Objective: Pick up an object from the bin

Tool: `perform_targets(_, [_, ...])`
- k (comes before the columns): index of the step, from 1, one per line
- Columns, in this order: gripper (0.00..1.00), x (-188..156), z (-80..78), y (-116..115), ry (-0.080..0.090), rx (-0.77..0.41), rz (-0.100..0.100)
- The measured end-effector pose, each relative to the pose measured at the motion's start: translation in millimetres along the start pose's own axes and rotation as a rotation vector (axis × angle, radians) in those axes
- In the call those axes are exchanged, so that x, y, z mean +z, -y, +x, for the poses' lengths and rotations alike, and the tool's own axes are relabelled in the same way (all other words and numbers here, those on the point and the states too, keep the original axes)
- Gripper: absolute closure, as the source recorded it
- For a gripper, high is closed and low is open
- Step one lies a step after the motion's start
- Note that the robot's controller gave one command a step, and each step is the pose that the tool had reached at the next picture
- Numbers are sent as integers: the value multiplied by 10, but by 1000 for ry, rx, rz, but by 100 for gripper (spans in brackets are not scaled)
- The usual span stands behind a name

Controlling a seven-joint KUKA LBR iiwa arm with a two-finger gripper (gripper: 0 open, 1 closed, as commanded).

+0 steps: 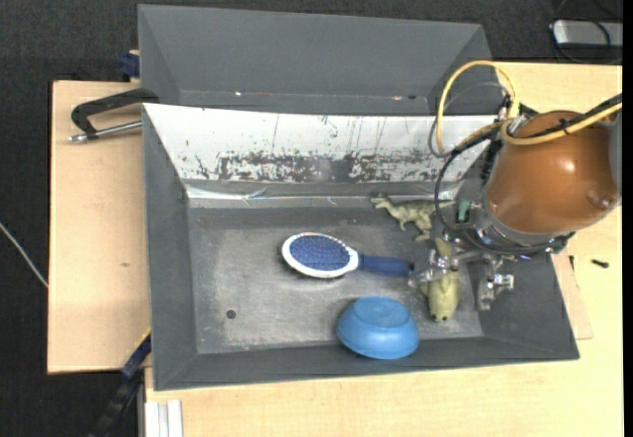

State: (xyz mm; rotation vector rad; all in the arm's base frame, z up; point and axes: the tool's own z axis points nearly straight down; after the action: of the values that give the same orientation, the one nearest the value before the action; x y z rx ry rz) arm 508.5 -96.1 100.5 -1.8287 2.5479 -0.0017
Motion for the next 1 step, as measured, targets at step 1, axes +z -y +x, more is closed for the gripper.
perform_targets(1, [0, 302, 100, 24, 4, -407, -2])
